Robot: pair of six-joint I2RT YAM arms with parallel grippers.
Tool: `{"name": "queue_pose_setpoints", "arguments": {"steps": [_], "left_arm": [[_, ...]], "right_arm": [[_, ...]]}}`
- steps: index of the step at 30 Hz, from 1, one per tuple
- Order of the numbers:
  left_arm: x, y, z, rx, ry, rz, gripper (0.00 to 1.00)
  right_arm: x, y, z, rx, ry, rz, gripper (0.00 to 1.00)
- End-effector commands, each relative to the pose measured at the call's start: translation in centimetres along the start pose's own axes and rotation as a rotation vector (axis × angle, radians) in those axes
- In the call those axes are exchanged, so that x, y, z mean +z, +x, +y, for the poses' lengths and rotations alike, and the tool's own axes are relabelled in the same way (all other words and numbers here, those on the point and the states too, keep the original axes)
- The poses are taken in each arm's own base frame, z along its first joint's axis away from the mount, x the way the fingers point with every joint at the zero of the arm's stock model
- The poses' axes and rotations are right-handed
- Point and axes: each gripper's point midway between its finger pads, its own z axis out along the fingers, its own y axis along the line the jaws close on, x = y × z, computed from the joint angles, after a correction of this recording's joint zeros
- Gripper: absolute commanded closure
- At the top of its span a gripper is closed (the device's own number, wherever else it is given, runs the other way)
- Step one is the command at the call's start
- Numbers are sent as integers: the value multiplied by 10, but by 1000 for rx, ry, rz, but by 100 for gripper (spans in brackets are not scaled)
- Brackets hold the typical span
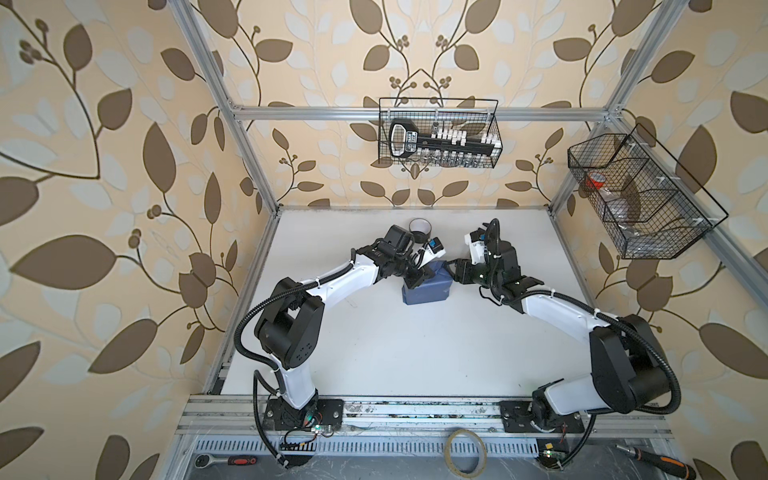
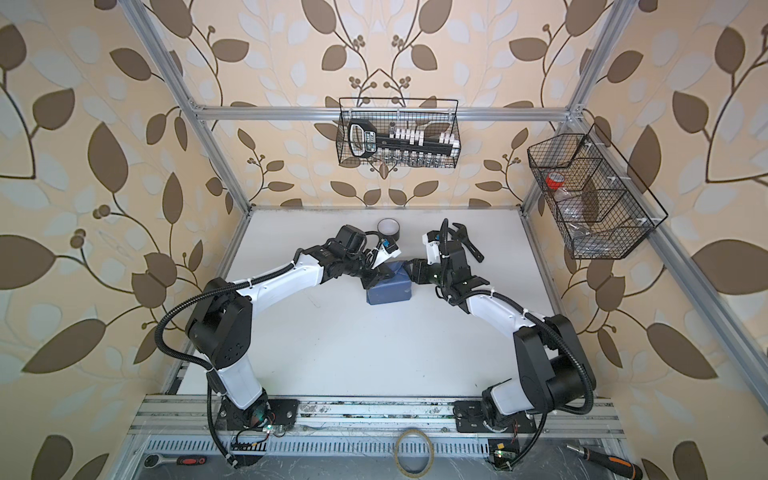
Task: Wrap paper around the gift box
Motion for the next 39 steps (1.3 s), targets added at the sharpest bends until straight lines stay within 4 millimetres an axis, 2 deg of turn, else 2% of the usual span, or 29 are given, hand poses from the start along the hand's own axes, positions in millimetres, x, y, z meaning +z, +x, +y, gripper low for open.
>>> {"name": "queue_pose_setpoints", "arguments": {"steps": [1, 5, 10, 13, 17, 21, 25, 27, 29, 32, 34, 36, 39], "left_arm": [[-4, 7, -12, -34, 8, 25, 96], [-2, 8, -16, -34, 11, 30, 95], [-1, 11, -15, -42, 6, 37, 93], [0, 13, -16, -48, 9, 41, 91], [0, 12, -18, -57, 16, 39, 87], [-11, 3, -29, -73, 56, -2, 73], [-38, -20, -36, -99, 33, -102, 56], [-55, -29, -26, -151, -30, -166, 52], [-77, -36, -4, -265, -138, -250, 44], [-91, -18, 36, -486, -323, -280, 29], [-99, -9, 53, -580, -393, -277, 22], [-93, 1, 64, -644, -406, -247, 18], [-74, 5, 66, -688, -352, -196, 16]], "right_arm": [[-14, 1, 6, -2, -17, -1, 45], [-16, -9, 13, 48, -37, -35, 40], [3, -6, 13, 70, -17, -2, 35], [15, 3, 9, 73, -4, 32, 35], [23, 28, -2, 85, 19, 78, 38], [25, 47, -13, 93, 36, 104, 41], [22, 59, -18, 92, 46, 113, 42], [22, 64, -20, 94, 44, 117, 42], [22, 68, -20, 93, 39, 121, 43], [22, 69, -20, 94, 36, 121, 43], [22, 68, -19, 93, 30, 120, 43], [22, 67, -19, 92, 29, 117, 43], [22, 67, -18, 90, 28, 115, 43]]}}
